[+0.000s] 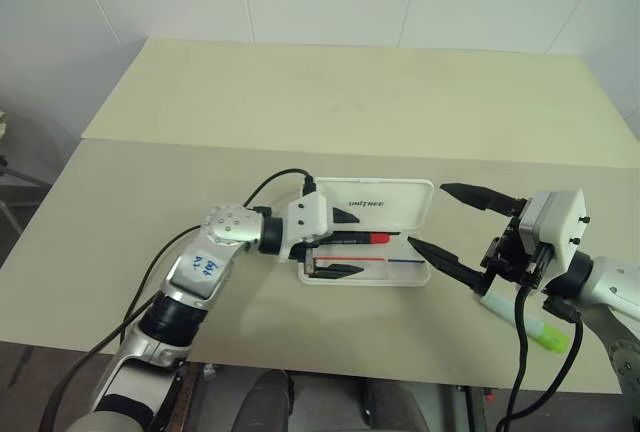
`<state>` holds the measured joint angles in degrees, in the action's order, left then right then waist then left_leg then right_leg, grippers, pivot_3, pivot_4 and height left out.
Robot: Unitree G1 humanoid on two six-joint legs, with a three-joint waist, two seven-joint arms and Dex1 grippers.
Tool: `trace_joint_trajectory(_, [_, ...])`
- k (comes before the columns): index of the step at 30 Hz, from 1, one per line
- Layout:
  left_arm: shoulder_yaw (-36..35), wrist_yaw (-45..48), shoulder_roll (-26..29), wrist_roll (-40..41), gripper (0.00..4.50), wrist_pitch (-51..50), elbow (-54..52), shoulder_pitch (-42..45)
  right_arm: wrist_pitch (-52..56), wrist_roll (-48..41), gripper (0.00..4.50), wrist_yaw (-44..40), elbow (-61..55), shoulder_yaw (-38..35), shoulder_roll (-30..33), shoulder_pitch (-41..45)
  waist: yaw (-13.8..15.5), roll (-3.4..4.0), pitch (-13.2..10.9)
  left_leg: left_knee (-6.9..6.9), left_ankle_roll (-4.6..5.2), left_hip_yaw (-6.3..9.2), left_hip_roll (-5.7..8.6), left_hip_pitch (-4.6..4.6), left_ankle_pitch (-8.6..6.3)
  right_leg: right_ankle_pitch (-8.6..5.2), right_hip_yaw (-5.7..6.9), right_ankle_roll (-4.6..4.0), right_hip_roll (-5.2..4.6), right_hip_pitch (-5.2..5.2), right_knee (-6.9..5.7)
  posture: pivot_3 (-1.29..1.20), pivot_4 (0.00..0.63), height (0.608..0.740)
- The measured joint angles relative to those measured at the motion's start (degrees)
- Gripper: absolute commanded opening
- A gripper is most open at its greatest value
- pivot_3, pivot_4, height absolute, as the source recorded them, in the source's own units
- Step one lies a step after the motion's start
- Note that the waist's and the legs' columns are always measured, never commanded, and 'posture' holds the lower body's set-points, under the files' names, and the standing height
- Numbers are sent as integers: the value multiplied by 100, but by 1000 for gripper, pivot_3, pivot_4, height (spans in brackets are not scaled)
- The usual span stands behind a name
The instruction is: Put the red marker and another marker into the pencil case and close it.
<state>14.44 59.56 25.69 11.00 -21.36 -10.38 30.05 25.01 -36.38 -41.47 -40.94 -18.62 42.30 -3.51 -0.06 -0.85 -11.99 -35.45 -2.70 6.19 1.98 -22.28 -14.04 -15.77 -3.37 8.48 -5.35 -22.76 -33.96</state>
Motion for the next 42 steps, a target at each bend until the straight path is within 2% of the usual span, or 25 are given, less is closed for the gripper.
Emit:
trace_joint_trajectory(4, [-318, -33, 296, 369, 4461, -505, -637, -282, -11, 39, 4500, -56, 91, -244, -6, -540, 5, 0, 0, -1, 0, 0, 0, 0, 0, -1, 0, -1, 0, 0, -1, 0, 150, 740])
trace_joint_trajectory(8, [-712, -78, 546, 828, 4461, -840, -1253, -595, -27, 112, 4500, -334, 233, -922, 67, -1358, 16, -1, 0, -2, 0, 0, 2, 0, -1, -6, 0, -7, -4, 5, 1, 0, 150, 740])
trace_joint_trajectory(14, [-990, 71, 959, 1496, 4461, -978, -1994, -1281, -127, 244, 4500, -1027, 454, -1877, 142, -2646, 6, -1, 1, -7, 1, -3, -1, 9, -2, -42, -1, -75, -2, 14, 2, 0, 150, 740])
trace_joint_trajectory(18, [-996, 137, 1013, 1808, 4461, -975, -2099, -1442, -258, 293, 4500, -1499, 587, -2086, 172, -3090, -10, -2, 1, -37, 0, -14, -7, 10, -2, -49, -5, -90, 2, 29, 7, 0, 150, 740])
trace_joint_trajectory(21, [-996, 310, 1189, 1863, 4461, -911, -2092, -1474, -581, 548, 4500, -2023, 1114, -2080, 352, -3313, -16, -11, -3, -61, -8, -31, -18, 6, -8, -37, -4, -98, 3, 39, 27, 0, 150, 740])
trace_joint_trajectory(24, [-995, 391, 1282, 1865, 4461, -810, -2037, -1456, -896, 796, 4500, -2403, 1715, -1960, 487, -3235, -27, -11, -3, -64, -21, -55, -27, -6, -17, -16, -4, -109, 0, 46, 69, 0, 150, 740])
trace_joint_trajectory(28, [-996, 395, 1351, 1861, 4461, -729, -1984, -1248, -1277, 1166, 4500, -2655, 2885, -1498, 720, -2547, -66, -22, -3, -63, 6, -76, -41, -6, -4, -2, 0, -120, -3, 57, 100, 0, 150, 740])
trace_joint_trajectory(32, [-994, 397, 1404, 1855, 4461, -689, -1897, -1243, -1508, 1380, 4500, -2704, 3544, -1073, 781, -1943, -27, -21, -3, -51, 2, -79, -47, -6, -12, -24, -2, -95, 0, 23, 39, 0, 150, 740])
trace_joint_trajectory(38, [-995, 364, 1573, 1824, 4461, -674, -1887, -1243, -1705, 1509, 4500, -2716, 3969, -719, 781, -1624, 10, -17, -3, -51, -3, -75, -67, 5, -16, -36, 3, -101, 21, 21, 10, 0, 150, 740])
trace_joint_trajectory(42, [-997, 320, 1606, 1793, 4500, -610, -1852, -1200, -1924, 1518, 3142, -2754, 4148, -637, 781, -1609, -3, -20, -3, -63, -3, -81, -67, 10, -16, -36, -1, -101, 21, 34, 16, 0, 150, 740])
